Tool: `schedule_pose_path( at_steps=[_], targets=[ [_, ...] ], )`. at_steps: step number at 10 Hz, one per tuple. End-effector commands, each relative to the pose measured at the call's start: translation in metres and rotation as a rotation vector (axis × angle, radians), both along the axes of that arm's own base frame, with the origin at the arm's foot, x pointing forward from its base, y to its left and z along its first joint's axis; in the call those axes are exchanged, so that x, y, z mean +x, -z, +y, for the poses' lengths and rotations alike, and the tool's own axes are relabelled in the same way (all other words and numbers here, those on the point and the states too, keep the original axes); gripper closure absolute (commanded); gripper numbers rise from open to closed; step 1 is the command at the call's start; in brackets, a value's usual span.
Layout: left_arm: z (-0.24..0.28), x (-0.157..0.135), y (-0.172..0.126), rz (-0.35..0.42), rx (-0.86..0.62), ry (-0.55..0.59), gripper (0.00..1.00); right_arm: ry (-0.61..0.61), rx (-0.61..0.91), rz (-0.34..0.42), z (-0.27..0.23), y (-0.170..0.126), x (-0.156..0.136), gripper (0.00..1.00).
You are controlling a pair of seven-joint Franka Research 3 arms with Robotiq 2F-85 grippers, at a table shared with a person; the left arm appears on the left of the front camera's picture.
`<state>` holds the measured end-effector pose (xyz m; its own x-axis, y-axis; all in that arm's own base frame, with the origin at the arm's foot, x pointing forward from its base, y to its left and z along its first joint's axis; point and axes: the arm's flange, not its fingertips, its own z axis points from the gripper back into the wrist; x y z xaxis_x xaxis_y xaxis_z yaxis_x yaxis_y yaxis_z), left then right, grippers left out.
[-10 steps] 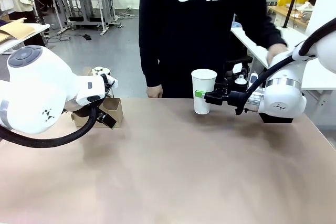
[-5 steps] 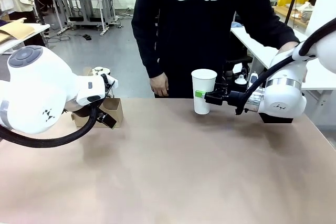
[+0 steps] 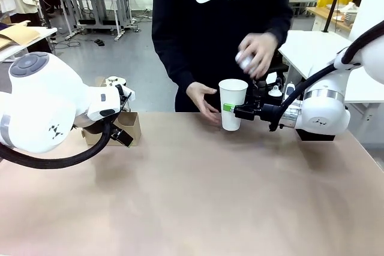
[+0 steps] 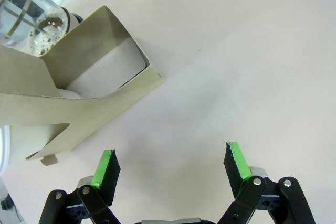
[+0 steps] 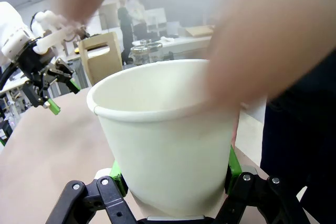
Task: Pour a drink into a cup and package it in a carrier.
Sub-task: When a person places the Paper Cup Lid on the 600 ml Paper Cup , lift the 600 ml Paper Cup.
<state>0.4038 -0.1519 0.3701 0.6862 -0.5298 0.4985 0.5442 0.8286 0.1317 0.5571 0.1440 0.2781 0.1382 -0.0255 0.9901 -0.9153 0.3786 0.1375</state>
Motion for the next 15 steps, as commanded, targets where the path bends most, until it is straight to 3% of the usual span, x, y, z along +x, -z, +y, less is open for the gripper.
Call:
schedule_pose_path(
  at_steps=[1,15],
  targets=[
    [0.0003,-0.0001,-0.0002,0.0,-0.001,0.0,0.0,0.006,-0.007,-0.001,0.0026,-0.0033,0.0006,0.2],
    [0.0003,-0.0001,-0.0002,0.0,-0.001,0.0,0.0,0.006,-0.007,-0.001,0.0026,-0.0033,0.0006,0.2]
  ],
)
